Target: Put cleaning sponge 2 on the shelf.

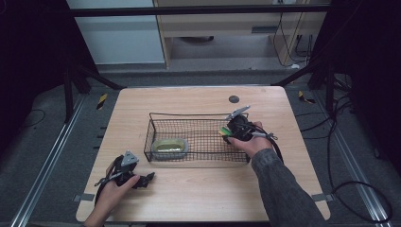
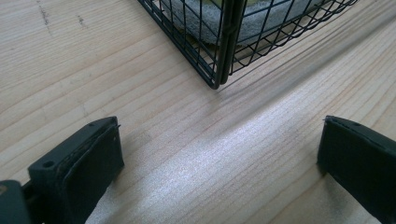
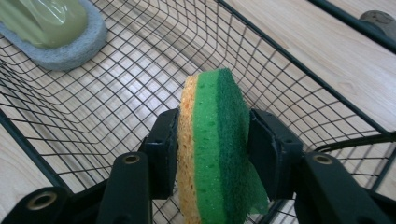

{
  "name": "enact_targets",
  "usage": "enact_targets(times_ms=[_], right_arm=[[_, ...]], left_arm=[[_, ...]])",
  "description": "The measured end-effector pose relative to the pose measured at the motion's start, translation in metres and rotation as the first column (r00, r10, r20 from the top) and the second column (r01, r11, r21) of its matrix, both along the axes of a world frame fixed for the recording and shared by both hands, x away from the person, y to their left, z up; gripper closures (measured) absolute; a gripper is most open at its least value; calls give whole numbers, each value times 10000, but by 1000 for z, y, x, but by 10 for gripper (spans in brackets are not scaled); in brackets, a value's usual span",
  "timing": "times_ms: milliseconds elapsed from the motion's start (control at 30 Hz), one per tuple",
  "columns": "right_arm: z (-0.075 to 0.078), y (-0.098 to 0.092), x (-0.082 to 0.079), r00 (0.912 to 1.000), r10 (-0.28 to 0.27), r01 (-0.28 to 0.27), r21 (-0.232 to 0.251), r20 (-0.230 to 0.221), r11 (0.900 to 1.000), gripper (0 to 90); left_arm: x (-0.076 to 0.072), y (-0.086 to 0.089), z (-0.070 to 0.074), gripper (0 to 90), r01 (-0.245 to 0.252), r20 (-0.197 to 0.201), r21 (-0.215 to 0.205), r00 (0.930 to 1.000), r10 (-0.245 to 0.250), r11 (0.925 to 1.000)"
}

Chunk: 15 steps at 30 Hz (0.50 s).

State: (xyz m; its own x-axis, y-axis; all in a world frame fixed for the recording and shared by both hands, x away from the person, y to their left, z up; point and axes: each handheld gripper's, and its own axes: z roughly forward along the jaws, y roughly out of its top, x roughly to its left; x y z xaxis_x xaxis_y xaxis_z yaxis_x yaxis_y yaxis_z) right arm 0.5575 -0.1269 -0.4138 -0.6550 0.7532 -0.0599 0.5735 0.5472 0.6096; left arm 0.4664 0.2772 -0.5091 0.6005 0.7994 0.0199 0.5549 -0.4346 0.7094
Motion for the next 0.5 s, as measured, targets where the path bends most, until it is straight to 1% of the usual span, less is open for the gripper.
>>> enact_targets(times_ms=[33, 133, 433, 500], right_arm=[[-1, 2, 0, 10000, 80, -80, 25, -33, 10000, 528], [-2, 6, 0, 9998, 63, -62, 55, -174, 10000, 503], [-3, 12, -1, 9993, 171, -168, 83, -326, 9998, 398], [-3, 12, -1, 9993, 181, -178, 97, -327, 9998, 389]], left_arm=[[0, 0, 0, 0, 16, 15, 18, 10000, -16, 10000], [0, 0, 0, 0, 28, 20, 23, 10000, -28, 10000], [0, 0, 0, 0, 14, 8, 4, 10000, -14, 10000], [0, 0, 0, 0, 14, 9, 3, 10000, -14, 10000]])
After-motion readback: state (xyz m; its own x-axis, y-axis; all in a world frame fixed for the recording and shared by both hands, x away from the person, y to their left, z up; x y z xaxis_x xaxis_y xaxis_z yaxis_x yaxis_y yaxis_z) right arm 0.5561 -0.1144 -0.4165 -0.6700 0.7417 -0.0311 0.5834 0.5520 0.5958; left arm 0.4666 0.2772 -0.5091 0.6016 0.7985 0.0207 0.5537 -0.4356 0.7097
